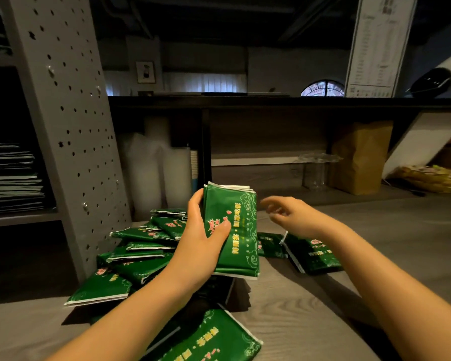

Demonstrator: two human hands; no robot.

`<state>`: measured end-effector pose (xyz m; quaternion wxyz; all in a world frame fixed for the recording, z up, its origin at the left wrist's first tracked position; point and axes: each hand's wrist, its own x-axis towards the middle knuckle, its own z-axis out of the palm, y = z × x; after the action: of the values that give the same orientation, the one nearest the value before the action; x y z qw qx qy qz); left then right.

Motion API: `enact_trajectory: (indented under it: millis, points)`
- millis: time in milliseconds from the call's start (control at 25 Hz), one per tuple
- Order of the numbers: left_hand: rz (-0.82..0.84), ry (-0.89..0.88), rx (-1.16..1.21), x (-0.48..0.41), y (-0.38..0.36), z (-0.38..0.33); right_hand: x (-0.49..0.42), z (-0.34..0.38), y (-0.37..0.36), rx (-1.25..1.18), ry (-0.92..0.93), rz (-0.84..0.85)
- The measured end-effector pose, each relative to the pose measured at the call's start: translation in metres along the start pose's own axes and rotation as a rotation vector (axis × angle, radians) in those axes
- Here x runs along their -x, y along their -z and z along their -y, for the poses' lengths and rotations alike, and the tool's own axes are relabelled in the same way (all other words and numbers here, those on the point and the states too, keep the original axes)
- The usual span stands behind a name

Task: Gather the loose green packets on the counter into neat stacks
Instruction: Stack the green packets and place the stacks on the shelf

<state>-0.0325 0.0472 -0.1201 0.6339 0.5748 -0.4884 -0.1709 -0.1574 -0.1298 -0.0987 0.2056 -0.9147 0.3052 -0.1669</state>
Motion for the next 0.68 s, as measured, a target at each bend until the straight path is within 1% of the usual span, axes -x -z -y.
enact_trajectory:
  millis: [160, 240, 400, 520, 600, 680]
  points:
    - [0.044, 0.020, -0.019, 0.003, -0.003, 0.002, 0.008, -0.018, 0.021, 0.286, -0.269, 0.268]
    - [0.047, 0.037, -0.025, 0.003, -0.003, 0.003, 0.016, -0.023, 0.032, 0.384, -0.376, 0.347]
    - [0.047, 0.056, -0.041, 0.004, -0.003, 0.003, 0.031, -0.027, 0.050, 0.447, -0.495, 0.391]
    - [0.025, 0.069, -0.035, 0.003, -0.001, 0.004, 0.032, -0.032, 0.051, 0.454, -0.499, 0.395]
    - [0.019, 0.077, -0.040, 0.003, -0.001, 0.003, 0.028, -0.039, 0.046, 0.369, -0.478, 0.361]
    - [0.012, 0.077, -0.045, 0.003, 0.000, 0.002, 0.020, -0.043, 0.037, 0.206, -0.448, 0.308]
